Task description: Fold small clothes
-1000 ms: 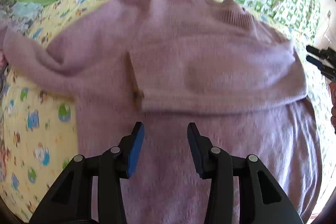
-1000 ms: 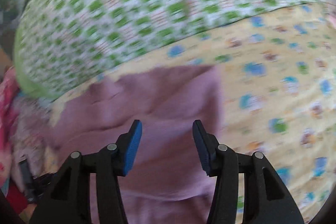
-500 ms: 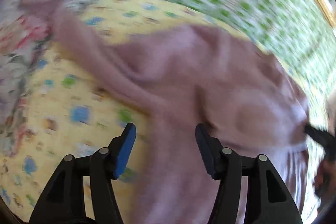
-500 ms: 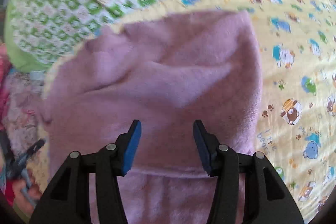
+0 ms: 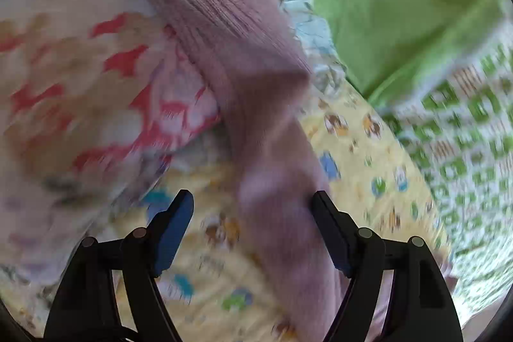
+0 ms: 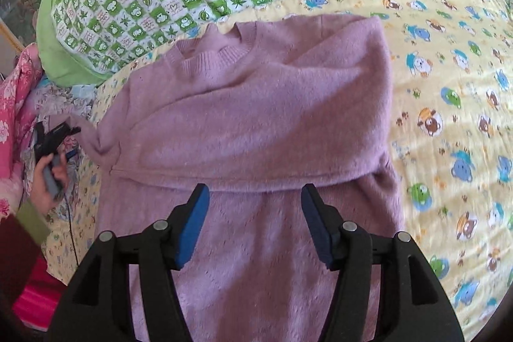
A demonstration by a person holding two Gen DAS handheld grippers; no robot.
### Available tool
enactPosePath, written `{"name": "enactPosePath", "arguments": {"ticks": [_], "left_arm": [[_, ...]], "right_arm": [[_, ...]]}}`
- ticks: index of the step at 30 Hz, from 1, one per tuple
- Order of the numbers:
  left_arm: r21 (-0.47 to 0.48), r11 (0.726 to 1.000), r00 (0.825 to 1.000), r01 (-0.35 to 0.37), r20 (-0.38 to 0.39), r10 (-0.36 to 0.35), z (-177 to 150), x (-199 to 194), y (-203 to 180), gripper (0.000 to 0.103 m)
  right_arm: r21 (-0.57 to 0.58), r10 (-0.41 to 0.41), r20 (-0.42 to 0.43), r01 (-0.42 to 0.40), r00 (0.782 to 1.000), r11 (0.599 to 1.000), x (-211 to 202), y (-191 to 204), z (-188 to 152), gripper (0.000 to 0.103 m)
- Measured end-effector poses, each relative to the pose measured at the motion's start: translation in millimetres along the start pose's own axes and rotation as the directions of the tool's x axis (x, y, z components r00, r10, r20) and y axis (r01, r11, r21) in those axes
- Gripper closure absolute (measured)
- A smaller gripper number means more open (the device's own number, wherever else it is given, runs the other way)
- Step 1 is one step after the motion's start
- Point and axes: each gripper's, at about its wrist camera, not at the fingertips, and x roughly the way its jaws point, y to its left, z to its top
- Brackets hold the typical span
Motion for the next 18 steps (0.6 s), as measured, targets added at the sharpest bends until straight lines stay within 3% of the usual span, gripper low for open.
{"name": "enactPosePath", "arguments": {"ticks": [1,3,4,7,10,13,16,18], "left_arm": [[-0.004,1.000,1.000,-0.008,0.006,0.008,3.3,3.3,-0.1,0.030],[0.017,1.000,1.000,-0.006,0.024,0.006,9.4,6.5,-4.3,0.060],[0.043,0.999,1.000,-0.009,0.021,0.009,10.0,6.8,-9.1,0.091],[0.152,0.988,0.997,0.018,0.075,-0.030,-0.4,-12.0,-32.8,0.096],[0.310,0.946,0.984,0.093,0.117,-0.135,-26.2,-52.6,-80.7,0.096],[0.517,0.839,0.954,0.168,0.128,-0.270,-77.1,-102.9,-147.7,0.096],[0.709,0.641,0.908,0.292,0.005,-0.419,-154.9,-135.9,-211.5,0.094],[0.807,0.483,0.898,0.339,-0.125,-0.421,-223.2,-134.6,-250.3,0.080]], "right_arm": [[-0.001,0.000,0.001,0.000,1.000,1.000,-1.9,0.6,-1.7,0.042],[0.001,0.003,0.003,-0.003,1.000,1.000,-4.3,0.3,-2.4,0.042],[-0.002,-0.002,0.008,0.002,1.000,1.000,-5.5,0.4,-2.9,0.042],[0.001,-0.012,0.027,0.012,1.000,1.000,-8.6,-1.4,-3.3,0.042],[0.025,-0.010,0.041,0.009,0.999,1.000,-10.3,-5.3,-2.6,0.042],[0.043,-0.014,0.063,0.011,0.998,0.999,-14.0,-6.8,-1.7,0.042],[0.070,-0.007,0.078,0.002,0.997,0.998,-18.2,-8.9,-0.6,0.042],[0.093,-0.009,0.083,0.002,0.997,0.996,-21.0,-12.1,0.1,0.042]]}}
